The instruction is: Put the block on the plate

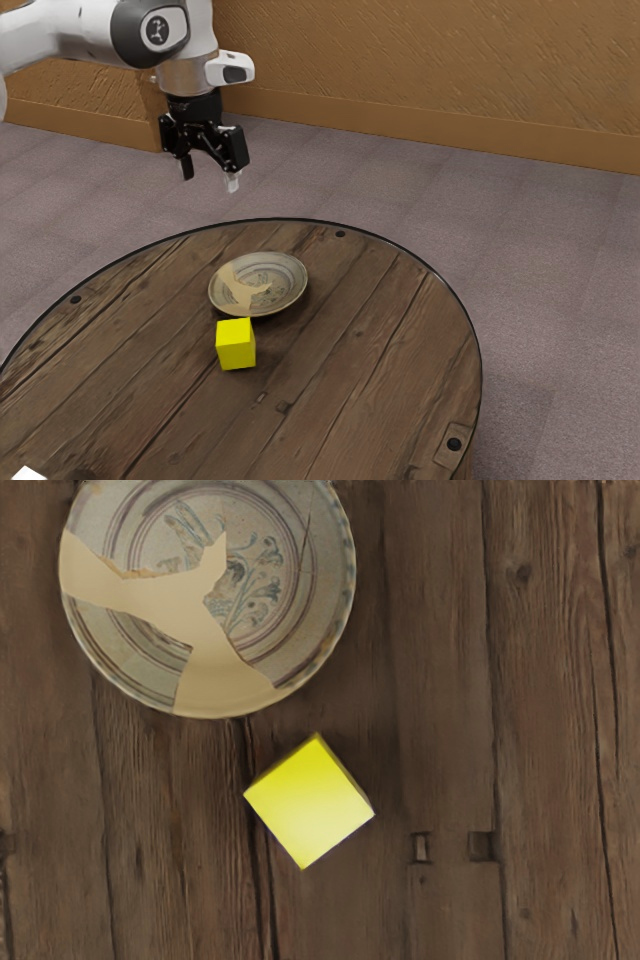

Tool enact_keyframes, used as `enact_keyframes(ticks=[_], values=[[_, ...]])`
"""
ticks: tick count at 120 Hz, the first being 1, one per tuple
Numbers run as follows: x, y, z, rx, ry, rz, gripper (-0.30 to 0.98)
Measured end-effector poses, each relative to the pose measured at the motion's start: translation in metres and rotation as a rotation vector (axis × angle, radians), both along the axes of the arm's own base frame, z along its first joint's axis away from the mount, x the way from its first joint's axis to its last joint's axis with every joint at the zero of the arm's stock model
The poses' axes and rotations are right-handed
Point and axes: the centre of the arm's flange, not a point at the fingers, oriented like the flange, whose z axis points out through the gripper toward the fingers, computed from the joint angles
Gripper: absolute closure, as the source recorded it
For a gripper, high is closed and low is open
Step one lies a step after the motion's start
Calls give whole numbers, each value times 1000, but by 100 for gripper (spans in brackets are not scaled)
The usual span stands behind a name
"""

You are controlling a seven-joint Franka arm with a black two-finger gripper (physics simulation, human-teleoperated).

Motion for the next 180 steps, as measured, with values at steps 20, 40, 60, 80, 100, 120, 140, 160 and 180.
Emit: enact_keyframes(ticks=[20,40,60,80,100,120,140,160,180], values=[[3,-3,-1,-8,-15,17,0],[-2,-9,-14,-55,6,127,0],[-16,-10,-52,-110,54,332,0],[-22,2,-110,-115,121,527,0],[-35,10,-169,-113,139,693,0],[-62,0,-177,-143,113,797,0],[-68,-10,-203,-140,106,868,0],[-60,-10,-233,-116,110,929,0],[-54,57,-252,-100,98,1094,0]])
